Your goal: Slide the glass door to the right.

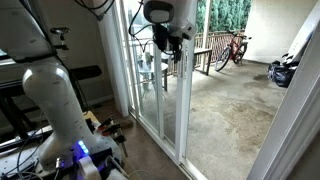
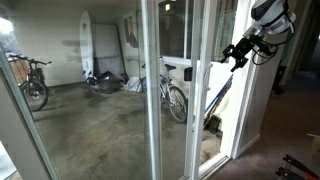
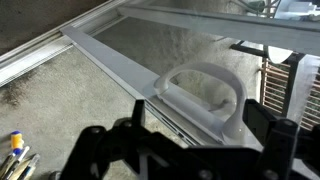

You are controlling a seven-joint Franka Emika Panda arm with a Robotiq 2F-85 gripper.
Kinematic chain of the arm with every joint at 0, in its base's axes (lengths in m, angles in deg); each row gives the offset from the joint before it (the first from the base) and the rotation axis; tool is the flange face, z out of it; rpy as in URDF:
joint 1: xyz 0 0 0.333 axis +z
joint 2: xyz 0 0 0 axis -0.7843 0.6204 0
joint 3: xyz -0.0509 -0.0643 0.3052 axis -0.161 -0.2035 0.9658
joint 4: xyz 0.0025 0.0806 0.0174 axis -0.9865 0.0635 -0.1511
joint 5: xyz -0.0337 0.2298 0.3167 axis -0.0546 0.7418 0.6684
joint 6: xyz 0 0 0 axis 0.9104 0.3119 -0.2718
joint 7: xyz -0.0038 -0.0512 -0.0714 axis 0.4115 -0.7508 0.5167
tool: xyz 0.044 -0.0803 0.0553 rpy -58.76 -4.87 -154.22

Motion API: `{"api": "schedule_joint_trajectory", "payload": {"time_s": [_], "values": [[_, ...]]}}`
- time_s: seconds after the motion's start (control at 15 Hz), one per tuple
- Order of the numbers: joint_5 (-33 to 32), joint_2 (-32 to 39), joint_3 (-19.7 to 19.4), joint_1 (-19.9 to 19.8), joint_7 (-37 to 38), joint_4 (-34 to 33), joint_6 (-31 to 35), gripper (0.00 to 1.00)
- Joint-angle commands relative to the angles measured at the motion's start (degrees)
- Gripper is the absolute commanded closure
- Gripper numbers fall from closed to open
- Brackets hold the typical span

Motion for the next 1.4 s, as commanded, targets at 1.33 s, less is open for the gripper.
{"api": "schedule_joint_trajectory", "payload": {"time_s": [1.33], "values": [[5.96, 12.33, 3.15, 0.84, 2.74, -10.7, 4.51, 0.0]]}}
